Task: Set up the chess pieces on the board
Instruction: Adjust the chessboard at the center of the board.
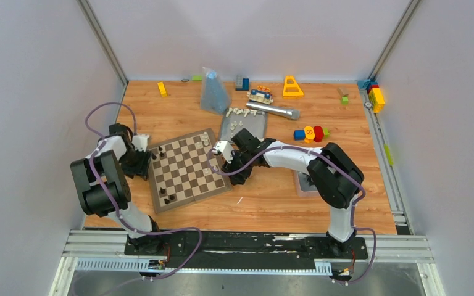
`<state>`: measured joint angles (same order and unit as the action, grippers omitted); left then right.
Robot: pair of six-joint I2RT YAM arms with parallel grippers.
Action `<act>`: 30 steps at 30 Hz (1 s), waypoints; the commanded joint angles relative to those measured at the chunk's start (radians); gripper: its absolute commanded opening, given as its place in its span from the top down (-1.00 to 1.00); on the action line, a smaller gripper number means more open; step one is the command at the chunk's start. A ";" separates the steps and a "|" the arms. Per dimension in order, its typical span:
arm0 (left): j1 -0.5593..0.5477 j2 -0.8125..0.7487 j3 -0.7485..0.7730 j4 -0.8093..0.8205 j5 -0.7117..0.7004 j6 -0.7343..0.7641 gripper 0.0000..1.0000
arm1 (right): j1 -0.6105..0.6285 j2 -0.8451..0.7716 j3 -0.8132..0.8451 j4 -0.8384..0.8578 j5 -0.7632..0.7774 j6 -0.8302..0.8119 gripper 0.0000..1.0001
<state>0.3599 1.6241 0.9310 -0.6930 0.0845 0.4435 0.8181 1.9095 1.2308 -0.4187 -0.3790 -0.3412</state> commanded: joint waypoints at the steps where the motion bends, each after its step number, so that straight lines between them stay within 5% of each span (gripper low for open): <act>1: -0.064 0.064 0.026 0.033 0.046 -0.021 -0.29 | 0.037 0.008 0.027 0.031 0.003 0.017 0.07; 30: -0.406 0.422 0.498 -0.064 -0.067 -0.055 -0.28 | 0.239 -0.113 -0.024 0.055 -0.054 0.112 0.02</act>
<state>0.0208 1.9697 1.3830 -0.7425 -0.0456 0.4339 1.0508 1.8473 1.1778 -0.4118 -0.4282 -0.2359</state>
